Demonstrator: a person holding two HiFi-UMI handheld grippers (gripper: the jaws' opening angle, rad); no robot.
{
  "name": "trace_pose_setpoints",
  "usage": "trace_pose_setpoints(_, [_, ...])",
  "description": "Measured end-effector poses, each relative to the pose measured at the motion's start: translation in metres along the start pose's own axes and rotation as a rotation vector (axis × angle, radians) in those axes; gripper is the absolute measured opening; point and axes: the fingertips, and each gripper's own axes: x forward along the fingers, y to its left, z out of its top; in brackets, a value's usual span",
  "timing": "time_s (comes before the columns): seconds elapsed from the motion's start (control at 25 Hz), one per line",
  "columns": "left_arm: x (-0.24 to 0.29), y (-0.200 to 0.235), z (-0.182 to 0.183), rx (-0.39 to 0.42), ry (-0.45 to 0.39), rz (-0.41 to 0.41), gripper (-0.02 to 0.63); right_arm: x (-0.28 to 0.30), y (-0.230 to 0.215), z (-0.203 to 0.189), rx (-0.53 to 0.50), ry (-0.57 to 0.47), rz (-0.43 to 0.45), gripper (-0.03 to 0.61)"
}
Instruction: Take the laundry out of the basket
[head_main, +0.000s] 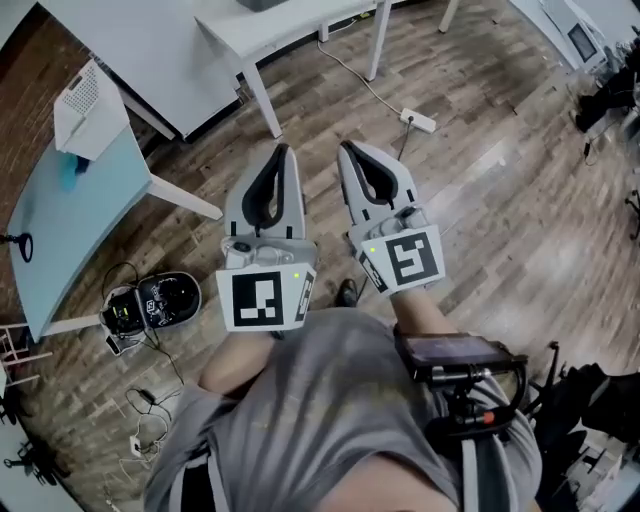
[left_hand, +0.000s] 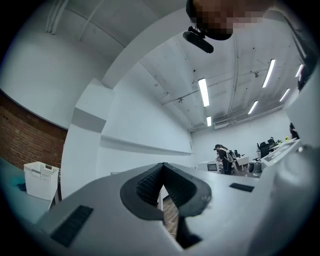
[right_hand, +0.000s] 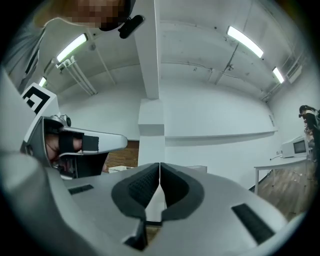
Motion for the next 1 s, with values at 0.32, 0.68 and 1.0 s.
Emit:
trace_pose_setpoints(0.32, [0.015,-0.029,0.001,0.011,0.006,0.027,0.008,-0.014,-0.030,0.002,-0.003,0.016,0.040,0.009])
trace_pose_setpoints(0.68, [0.040,-0.020,-0.027,0.011,0.071,0.025,0.008,0.005,-0.053,-0.032,0.059,0.073,0.024,0.009])
trace_pose_setpoints(1.0, [0.103,0.017,-0.046,-0.005,0.058,0.010,0.008,0.071,-0.082,-0.048,0.046,0.079,0.014,0.009])
